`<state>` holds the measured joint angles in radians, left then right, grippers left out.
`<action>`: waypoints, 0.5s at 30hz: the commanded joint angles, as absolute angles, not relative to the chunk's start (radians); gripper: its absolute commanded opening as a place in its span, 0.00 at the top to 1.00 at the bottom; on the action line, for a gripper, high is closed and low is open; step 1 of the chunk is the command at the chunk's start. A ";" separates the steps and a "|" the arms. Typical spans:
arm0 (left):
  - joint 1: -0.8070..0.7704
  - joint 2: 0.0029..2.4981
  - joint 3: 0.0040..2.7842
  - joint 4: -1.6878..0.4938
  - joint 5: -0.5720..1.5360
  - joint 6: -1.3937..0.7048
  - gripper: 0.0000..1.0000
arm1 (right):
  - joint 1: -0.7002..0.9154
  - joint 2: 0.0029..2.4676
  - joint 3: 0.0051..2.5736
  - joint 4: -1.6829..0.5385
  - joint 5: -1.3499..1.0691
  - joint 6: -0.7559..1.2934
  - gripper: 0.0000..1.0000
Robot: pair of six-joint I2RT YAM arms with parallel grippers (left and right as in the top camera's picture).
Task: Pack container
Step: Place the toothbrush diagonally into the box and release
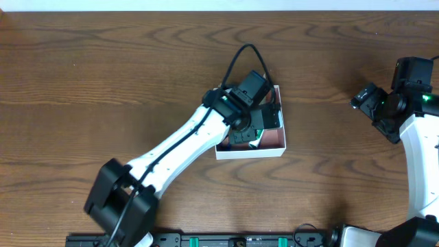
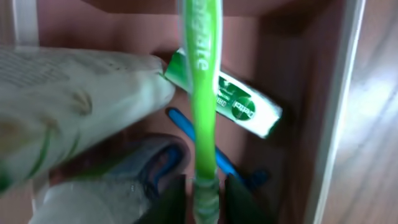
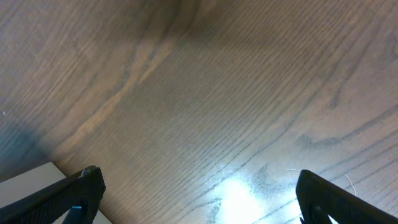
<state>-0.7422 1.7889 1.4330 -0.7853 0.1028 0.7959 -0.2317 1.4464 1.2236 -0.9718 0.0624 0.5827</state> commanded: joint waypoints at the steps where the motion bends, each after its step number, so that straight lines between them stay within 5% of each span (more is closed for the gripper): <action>1: -0.740 1.787 1.431 -0.778 0.084 0.836 0.73 | -0.236 1.442 1.227 -0.973 0.067 0.567 0.01; 11: -0.723 1.560 1.460 -1.058 0.031 0.701 0.71 | -0.236 1.442 1.227 -0.973 0.067 0.567 0.01; 13: -0.689 1.526 1.459 -1.112 0.030 0.692 0.53 | -0.236 1.442 1.227 -0.973 0.067 0.567 0.01; 14: -0.664 1.518 1.459 -1.131 0.030 0.666 0.16 | -0.236 1.442 1.227 -0.973 0.067 0.567 0.01; 15: -0.638 1.517 1.459 -1.144 0.031 0.638 0.02 | -0.236 1.442 1.227 -0.973 0.067 0.567 0.01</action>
<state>-0.6979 1.5272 1.4387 -1.1213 0.0578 0.7181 -0.2317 1.4464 1.2236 -0.9718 0.0624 0.5827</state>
